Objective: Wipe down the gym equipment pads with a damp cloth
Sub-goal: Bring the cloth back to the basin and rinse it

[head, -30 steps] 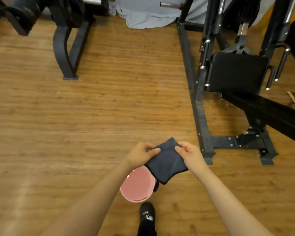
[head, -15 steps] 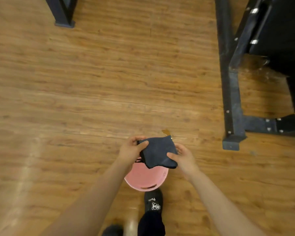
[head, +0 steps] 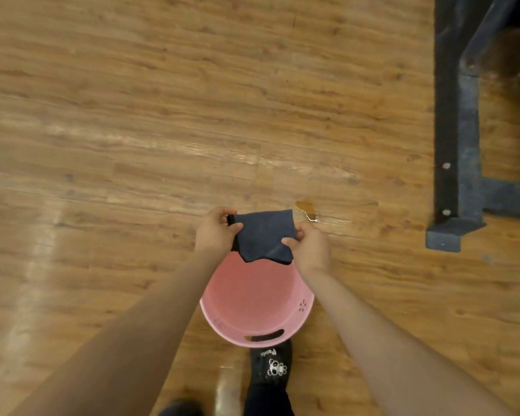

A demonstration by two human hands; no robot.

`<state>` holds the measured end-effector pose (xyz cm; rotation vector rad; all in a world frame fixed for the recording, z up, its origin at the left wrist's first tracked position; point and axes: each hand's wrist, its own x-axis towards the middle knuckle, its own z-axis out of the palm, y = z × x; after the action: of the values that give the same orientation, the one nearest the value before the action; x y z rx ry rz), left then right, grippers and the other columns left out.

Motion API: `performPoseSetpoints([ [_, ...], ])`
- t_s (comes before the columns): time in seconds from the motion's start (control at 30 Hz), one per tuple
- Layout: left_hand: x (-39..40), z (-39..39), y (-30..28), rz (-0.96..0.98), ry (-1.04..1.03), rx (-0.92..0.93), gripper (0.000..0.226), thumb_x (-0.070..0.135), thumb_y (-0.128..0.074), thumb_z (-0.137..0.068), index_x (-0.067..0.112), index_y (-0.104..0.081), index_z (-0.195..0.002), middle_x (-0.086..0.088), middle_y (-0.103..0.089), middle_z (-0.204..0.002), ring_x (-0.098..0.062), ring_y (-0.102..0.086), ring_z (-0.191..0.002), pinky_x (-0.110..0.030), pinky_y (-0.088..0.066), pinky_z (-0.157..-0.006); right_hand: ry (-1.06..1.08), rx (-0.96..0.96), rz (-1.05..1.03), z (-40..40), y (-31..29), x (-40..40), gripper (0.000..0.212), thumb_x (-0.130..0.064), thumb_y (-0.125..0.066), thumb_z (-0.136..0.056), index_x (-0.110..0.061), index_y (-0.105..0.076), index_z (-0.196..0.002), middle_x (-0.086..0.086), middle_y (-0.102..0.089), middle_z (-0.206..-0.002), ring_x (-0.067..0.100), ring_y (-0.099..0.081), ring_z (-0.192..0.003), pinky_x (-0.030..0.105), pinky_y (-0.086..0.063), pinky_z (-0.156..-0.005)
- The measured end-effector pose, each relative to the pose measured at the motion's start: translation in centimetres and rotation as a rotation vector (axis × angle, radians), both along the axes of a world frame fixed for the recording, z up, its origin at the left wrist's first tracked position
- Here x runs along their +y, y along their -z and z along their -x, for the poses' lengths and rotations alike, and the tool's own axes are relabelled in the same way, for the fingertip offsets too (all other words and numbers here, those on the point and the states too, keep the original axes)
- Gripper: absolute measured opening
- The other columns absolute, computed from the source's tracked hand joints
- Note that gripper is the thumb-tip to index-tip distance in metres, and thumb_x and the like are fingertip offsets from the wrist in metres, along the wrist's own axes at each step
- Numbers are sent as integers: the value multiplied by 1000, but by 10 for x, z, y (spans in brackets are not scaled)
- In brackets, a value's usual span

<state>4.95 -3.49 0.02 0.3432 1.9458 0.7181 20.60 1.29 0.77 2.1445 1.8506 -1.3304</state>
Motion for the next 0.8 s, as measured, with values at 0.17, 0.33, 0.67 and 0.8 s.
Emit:
performPoseSetpoints([
  [0.17, -2, -1, 15, 11, 40, 69, 26, 0, -60, -90, 3, -61, -116, -13, -64, -109, -20, -57, -91, -25, -44, -76, -17, -25, -20, -16, 20, -4, 21, -3, -55, -89, -11, -66, -104, 3, -66, -95, 22, -61, -92, 21, -36, -70],
  [0.33, 9, 4, 21, 26, 58, 79, 22, 7, -61, -91, 12, -64, -112, -6, -64, -111, -27, -61, -103, -36, -52, -85, -122, 61, -71, -2, 25, -1, 25, -21, -67, -84, -6, -61, -103, -2, -51, -98, 16, -51, -94, 26, -40, -80],
  [0.67, 9, 6, 31, -31, -142, -15, 23, 6, -61, -91, 13, -62, -113, -4, -65, -99, -17, -62, -80, -29, -54, -67, 296, 227, -50, 18, 41, 30, 13, -13, -66, -83, -10, -55, -77, -1, -54, -71, 16, -51, -72, 23, -41, -63],
  [0.8, 8, 4, 28, -31, -75, 84, 30, 9, -58, -94, 17, -59, -122, 2, -56, -117, -17, -57, -94, -20, -46, -62, 134, 116, -158, 3, 35, 25, 25, -17, -63, -87, -11, -60, -111, 0, -58, -104, 14, -53, -92, 24, -41, -80],
])
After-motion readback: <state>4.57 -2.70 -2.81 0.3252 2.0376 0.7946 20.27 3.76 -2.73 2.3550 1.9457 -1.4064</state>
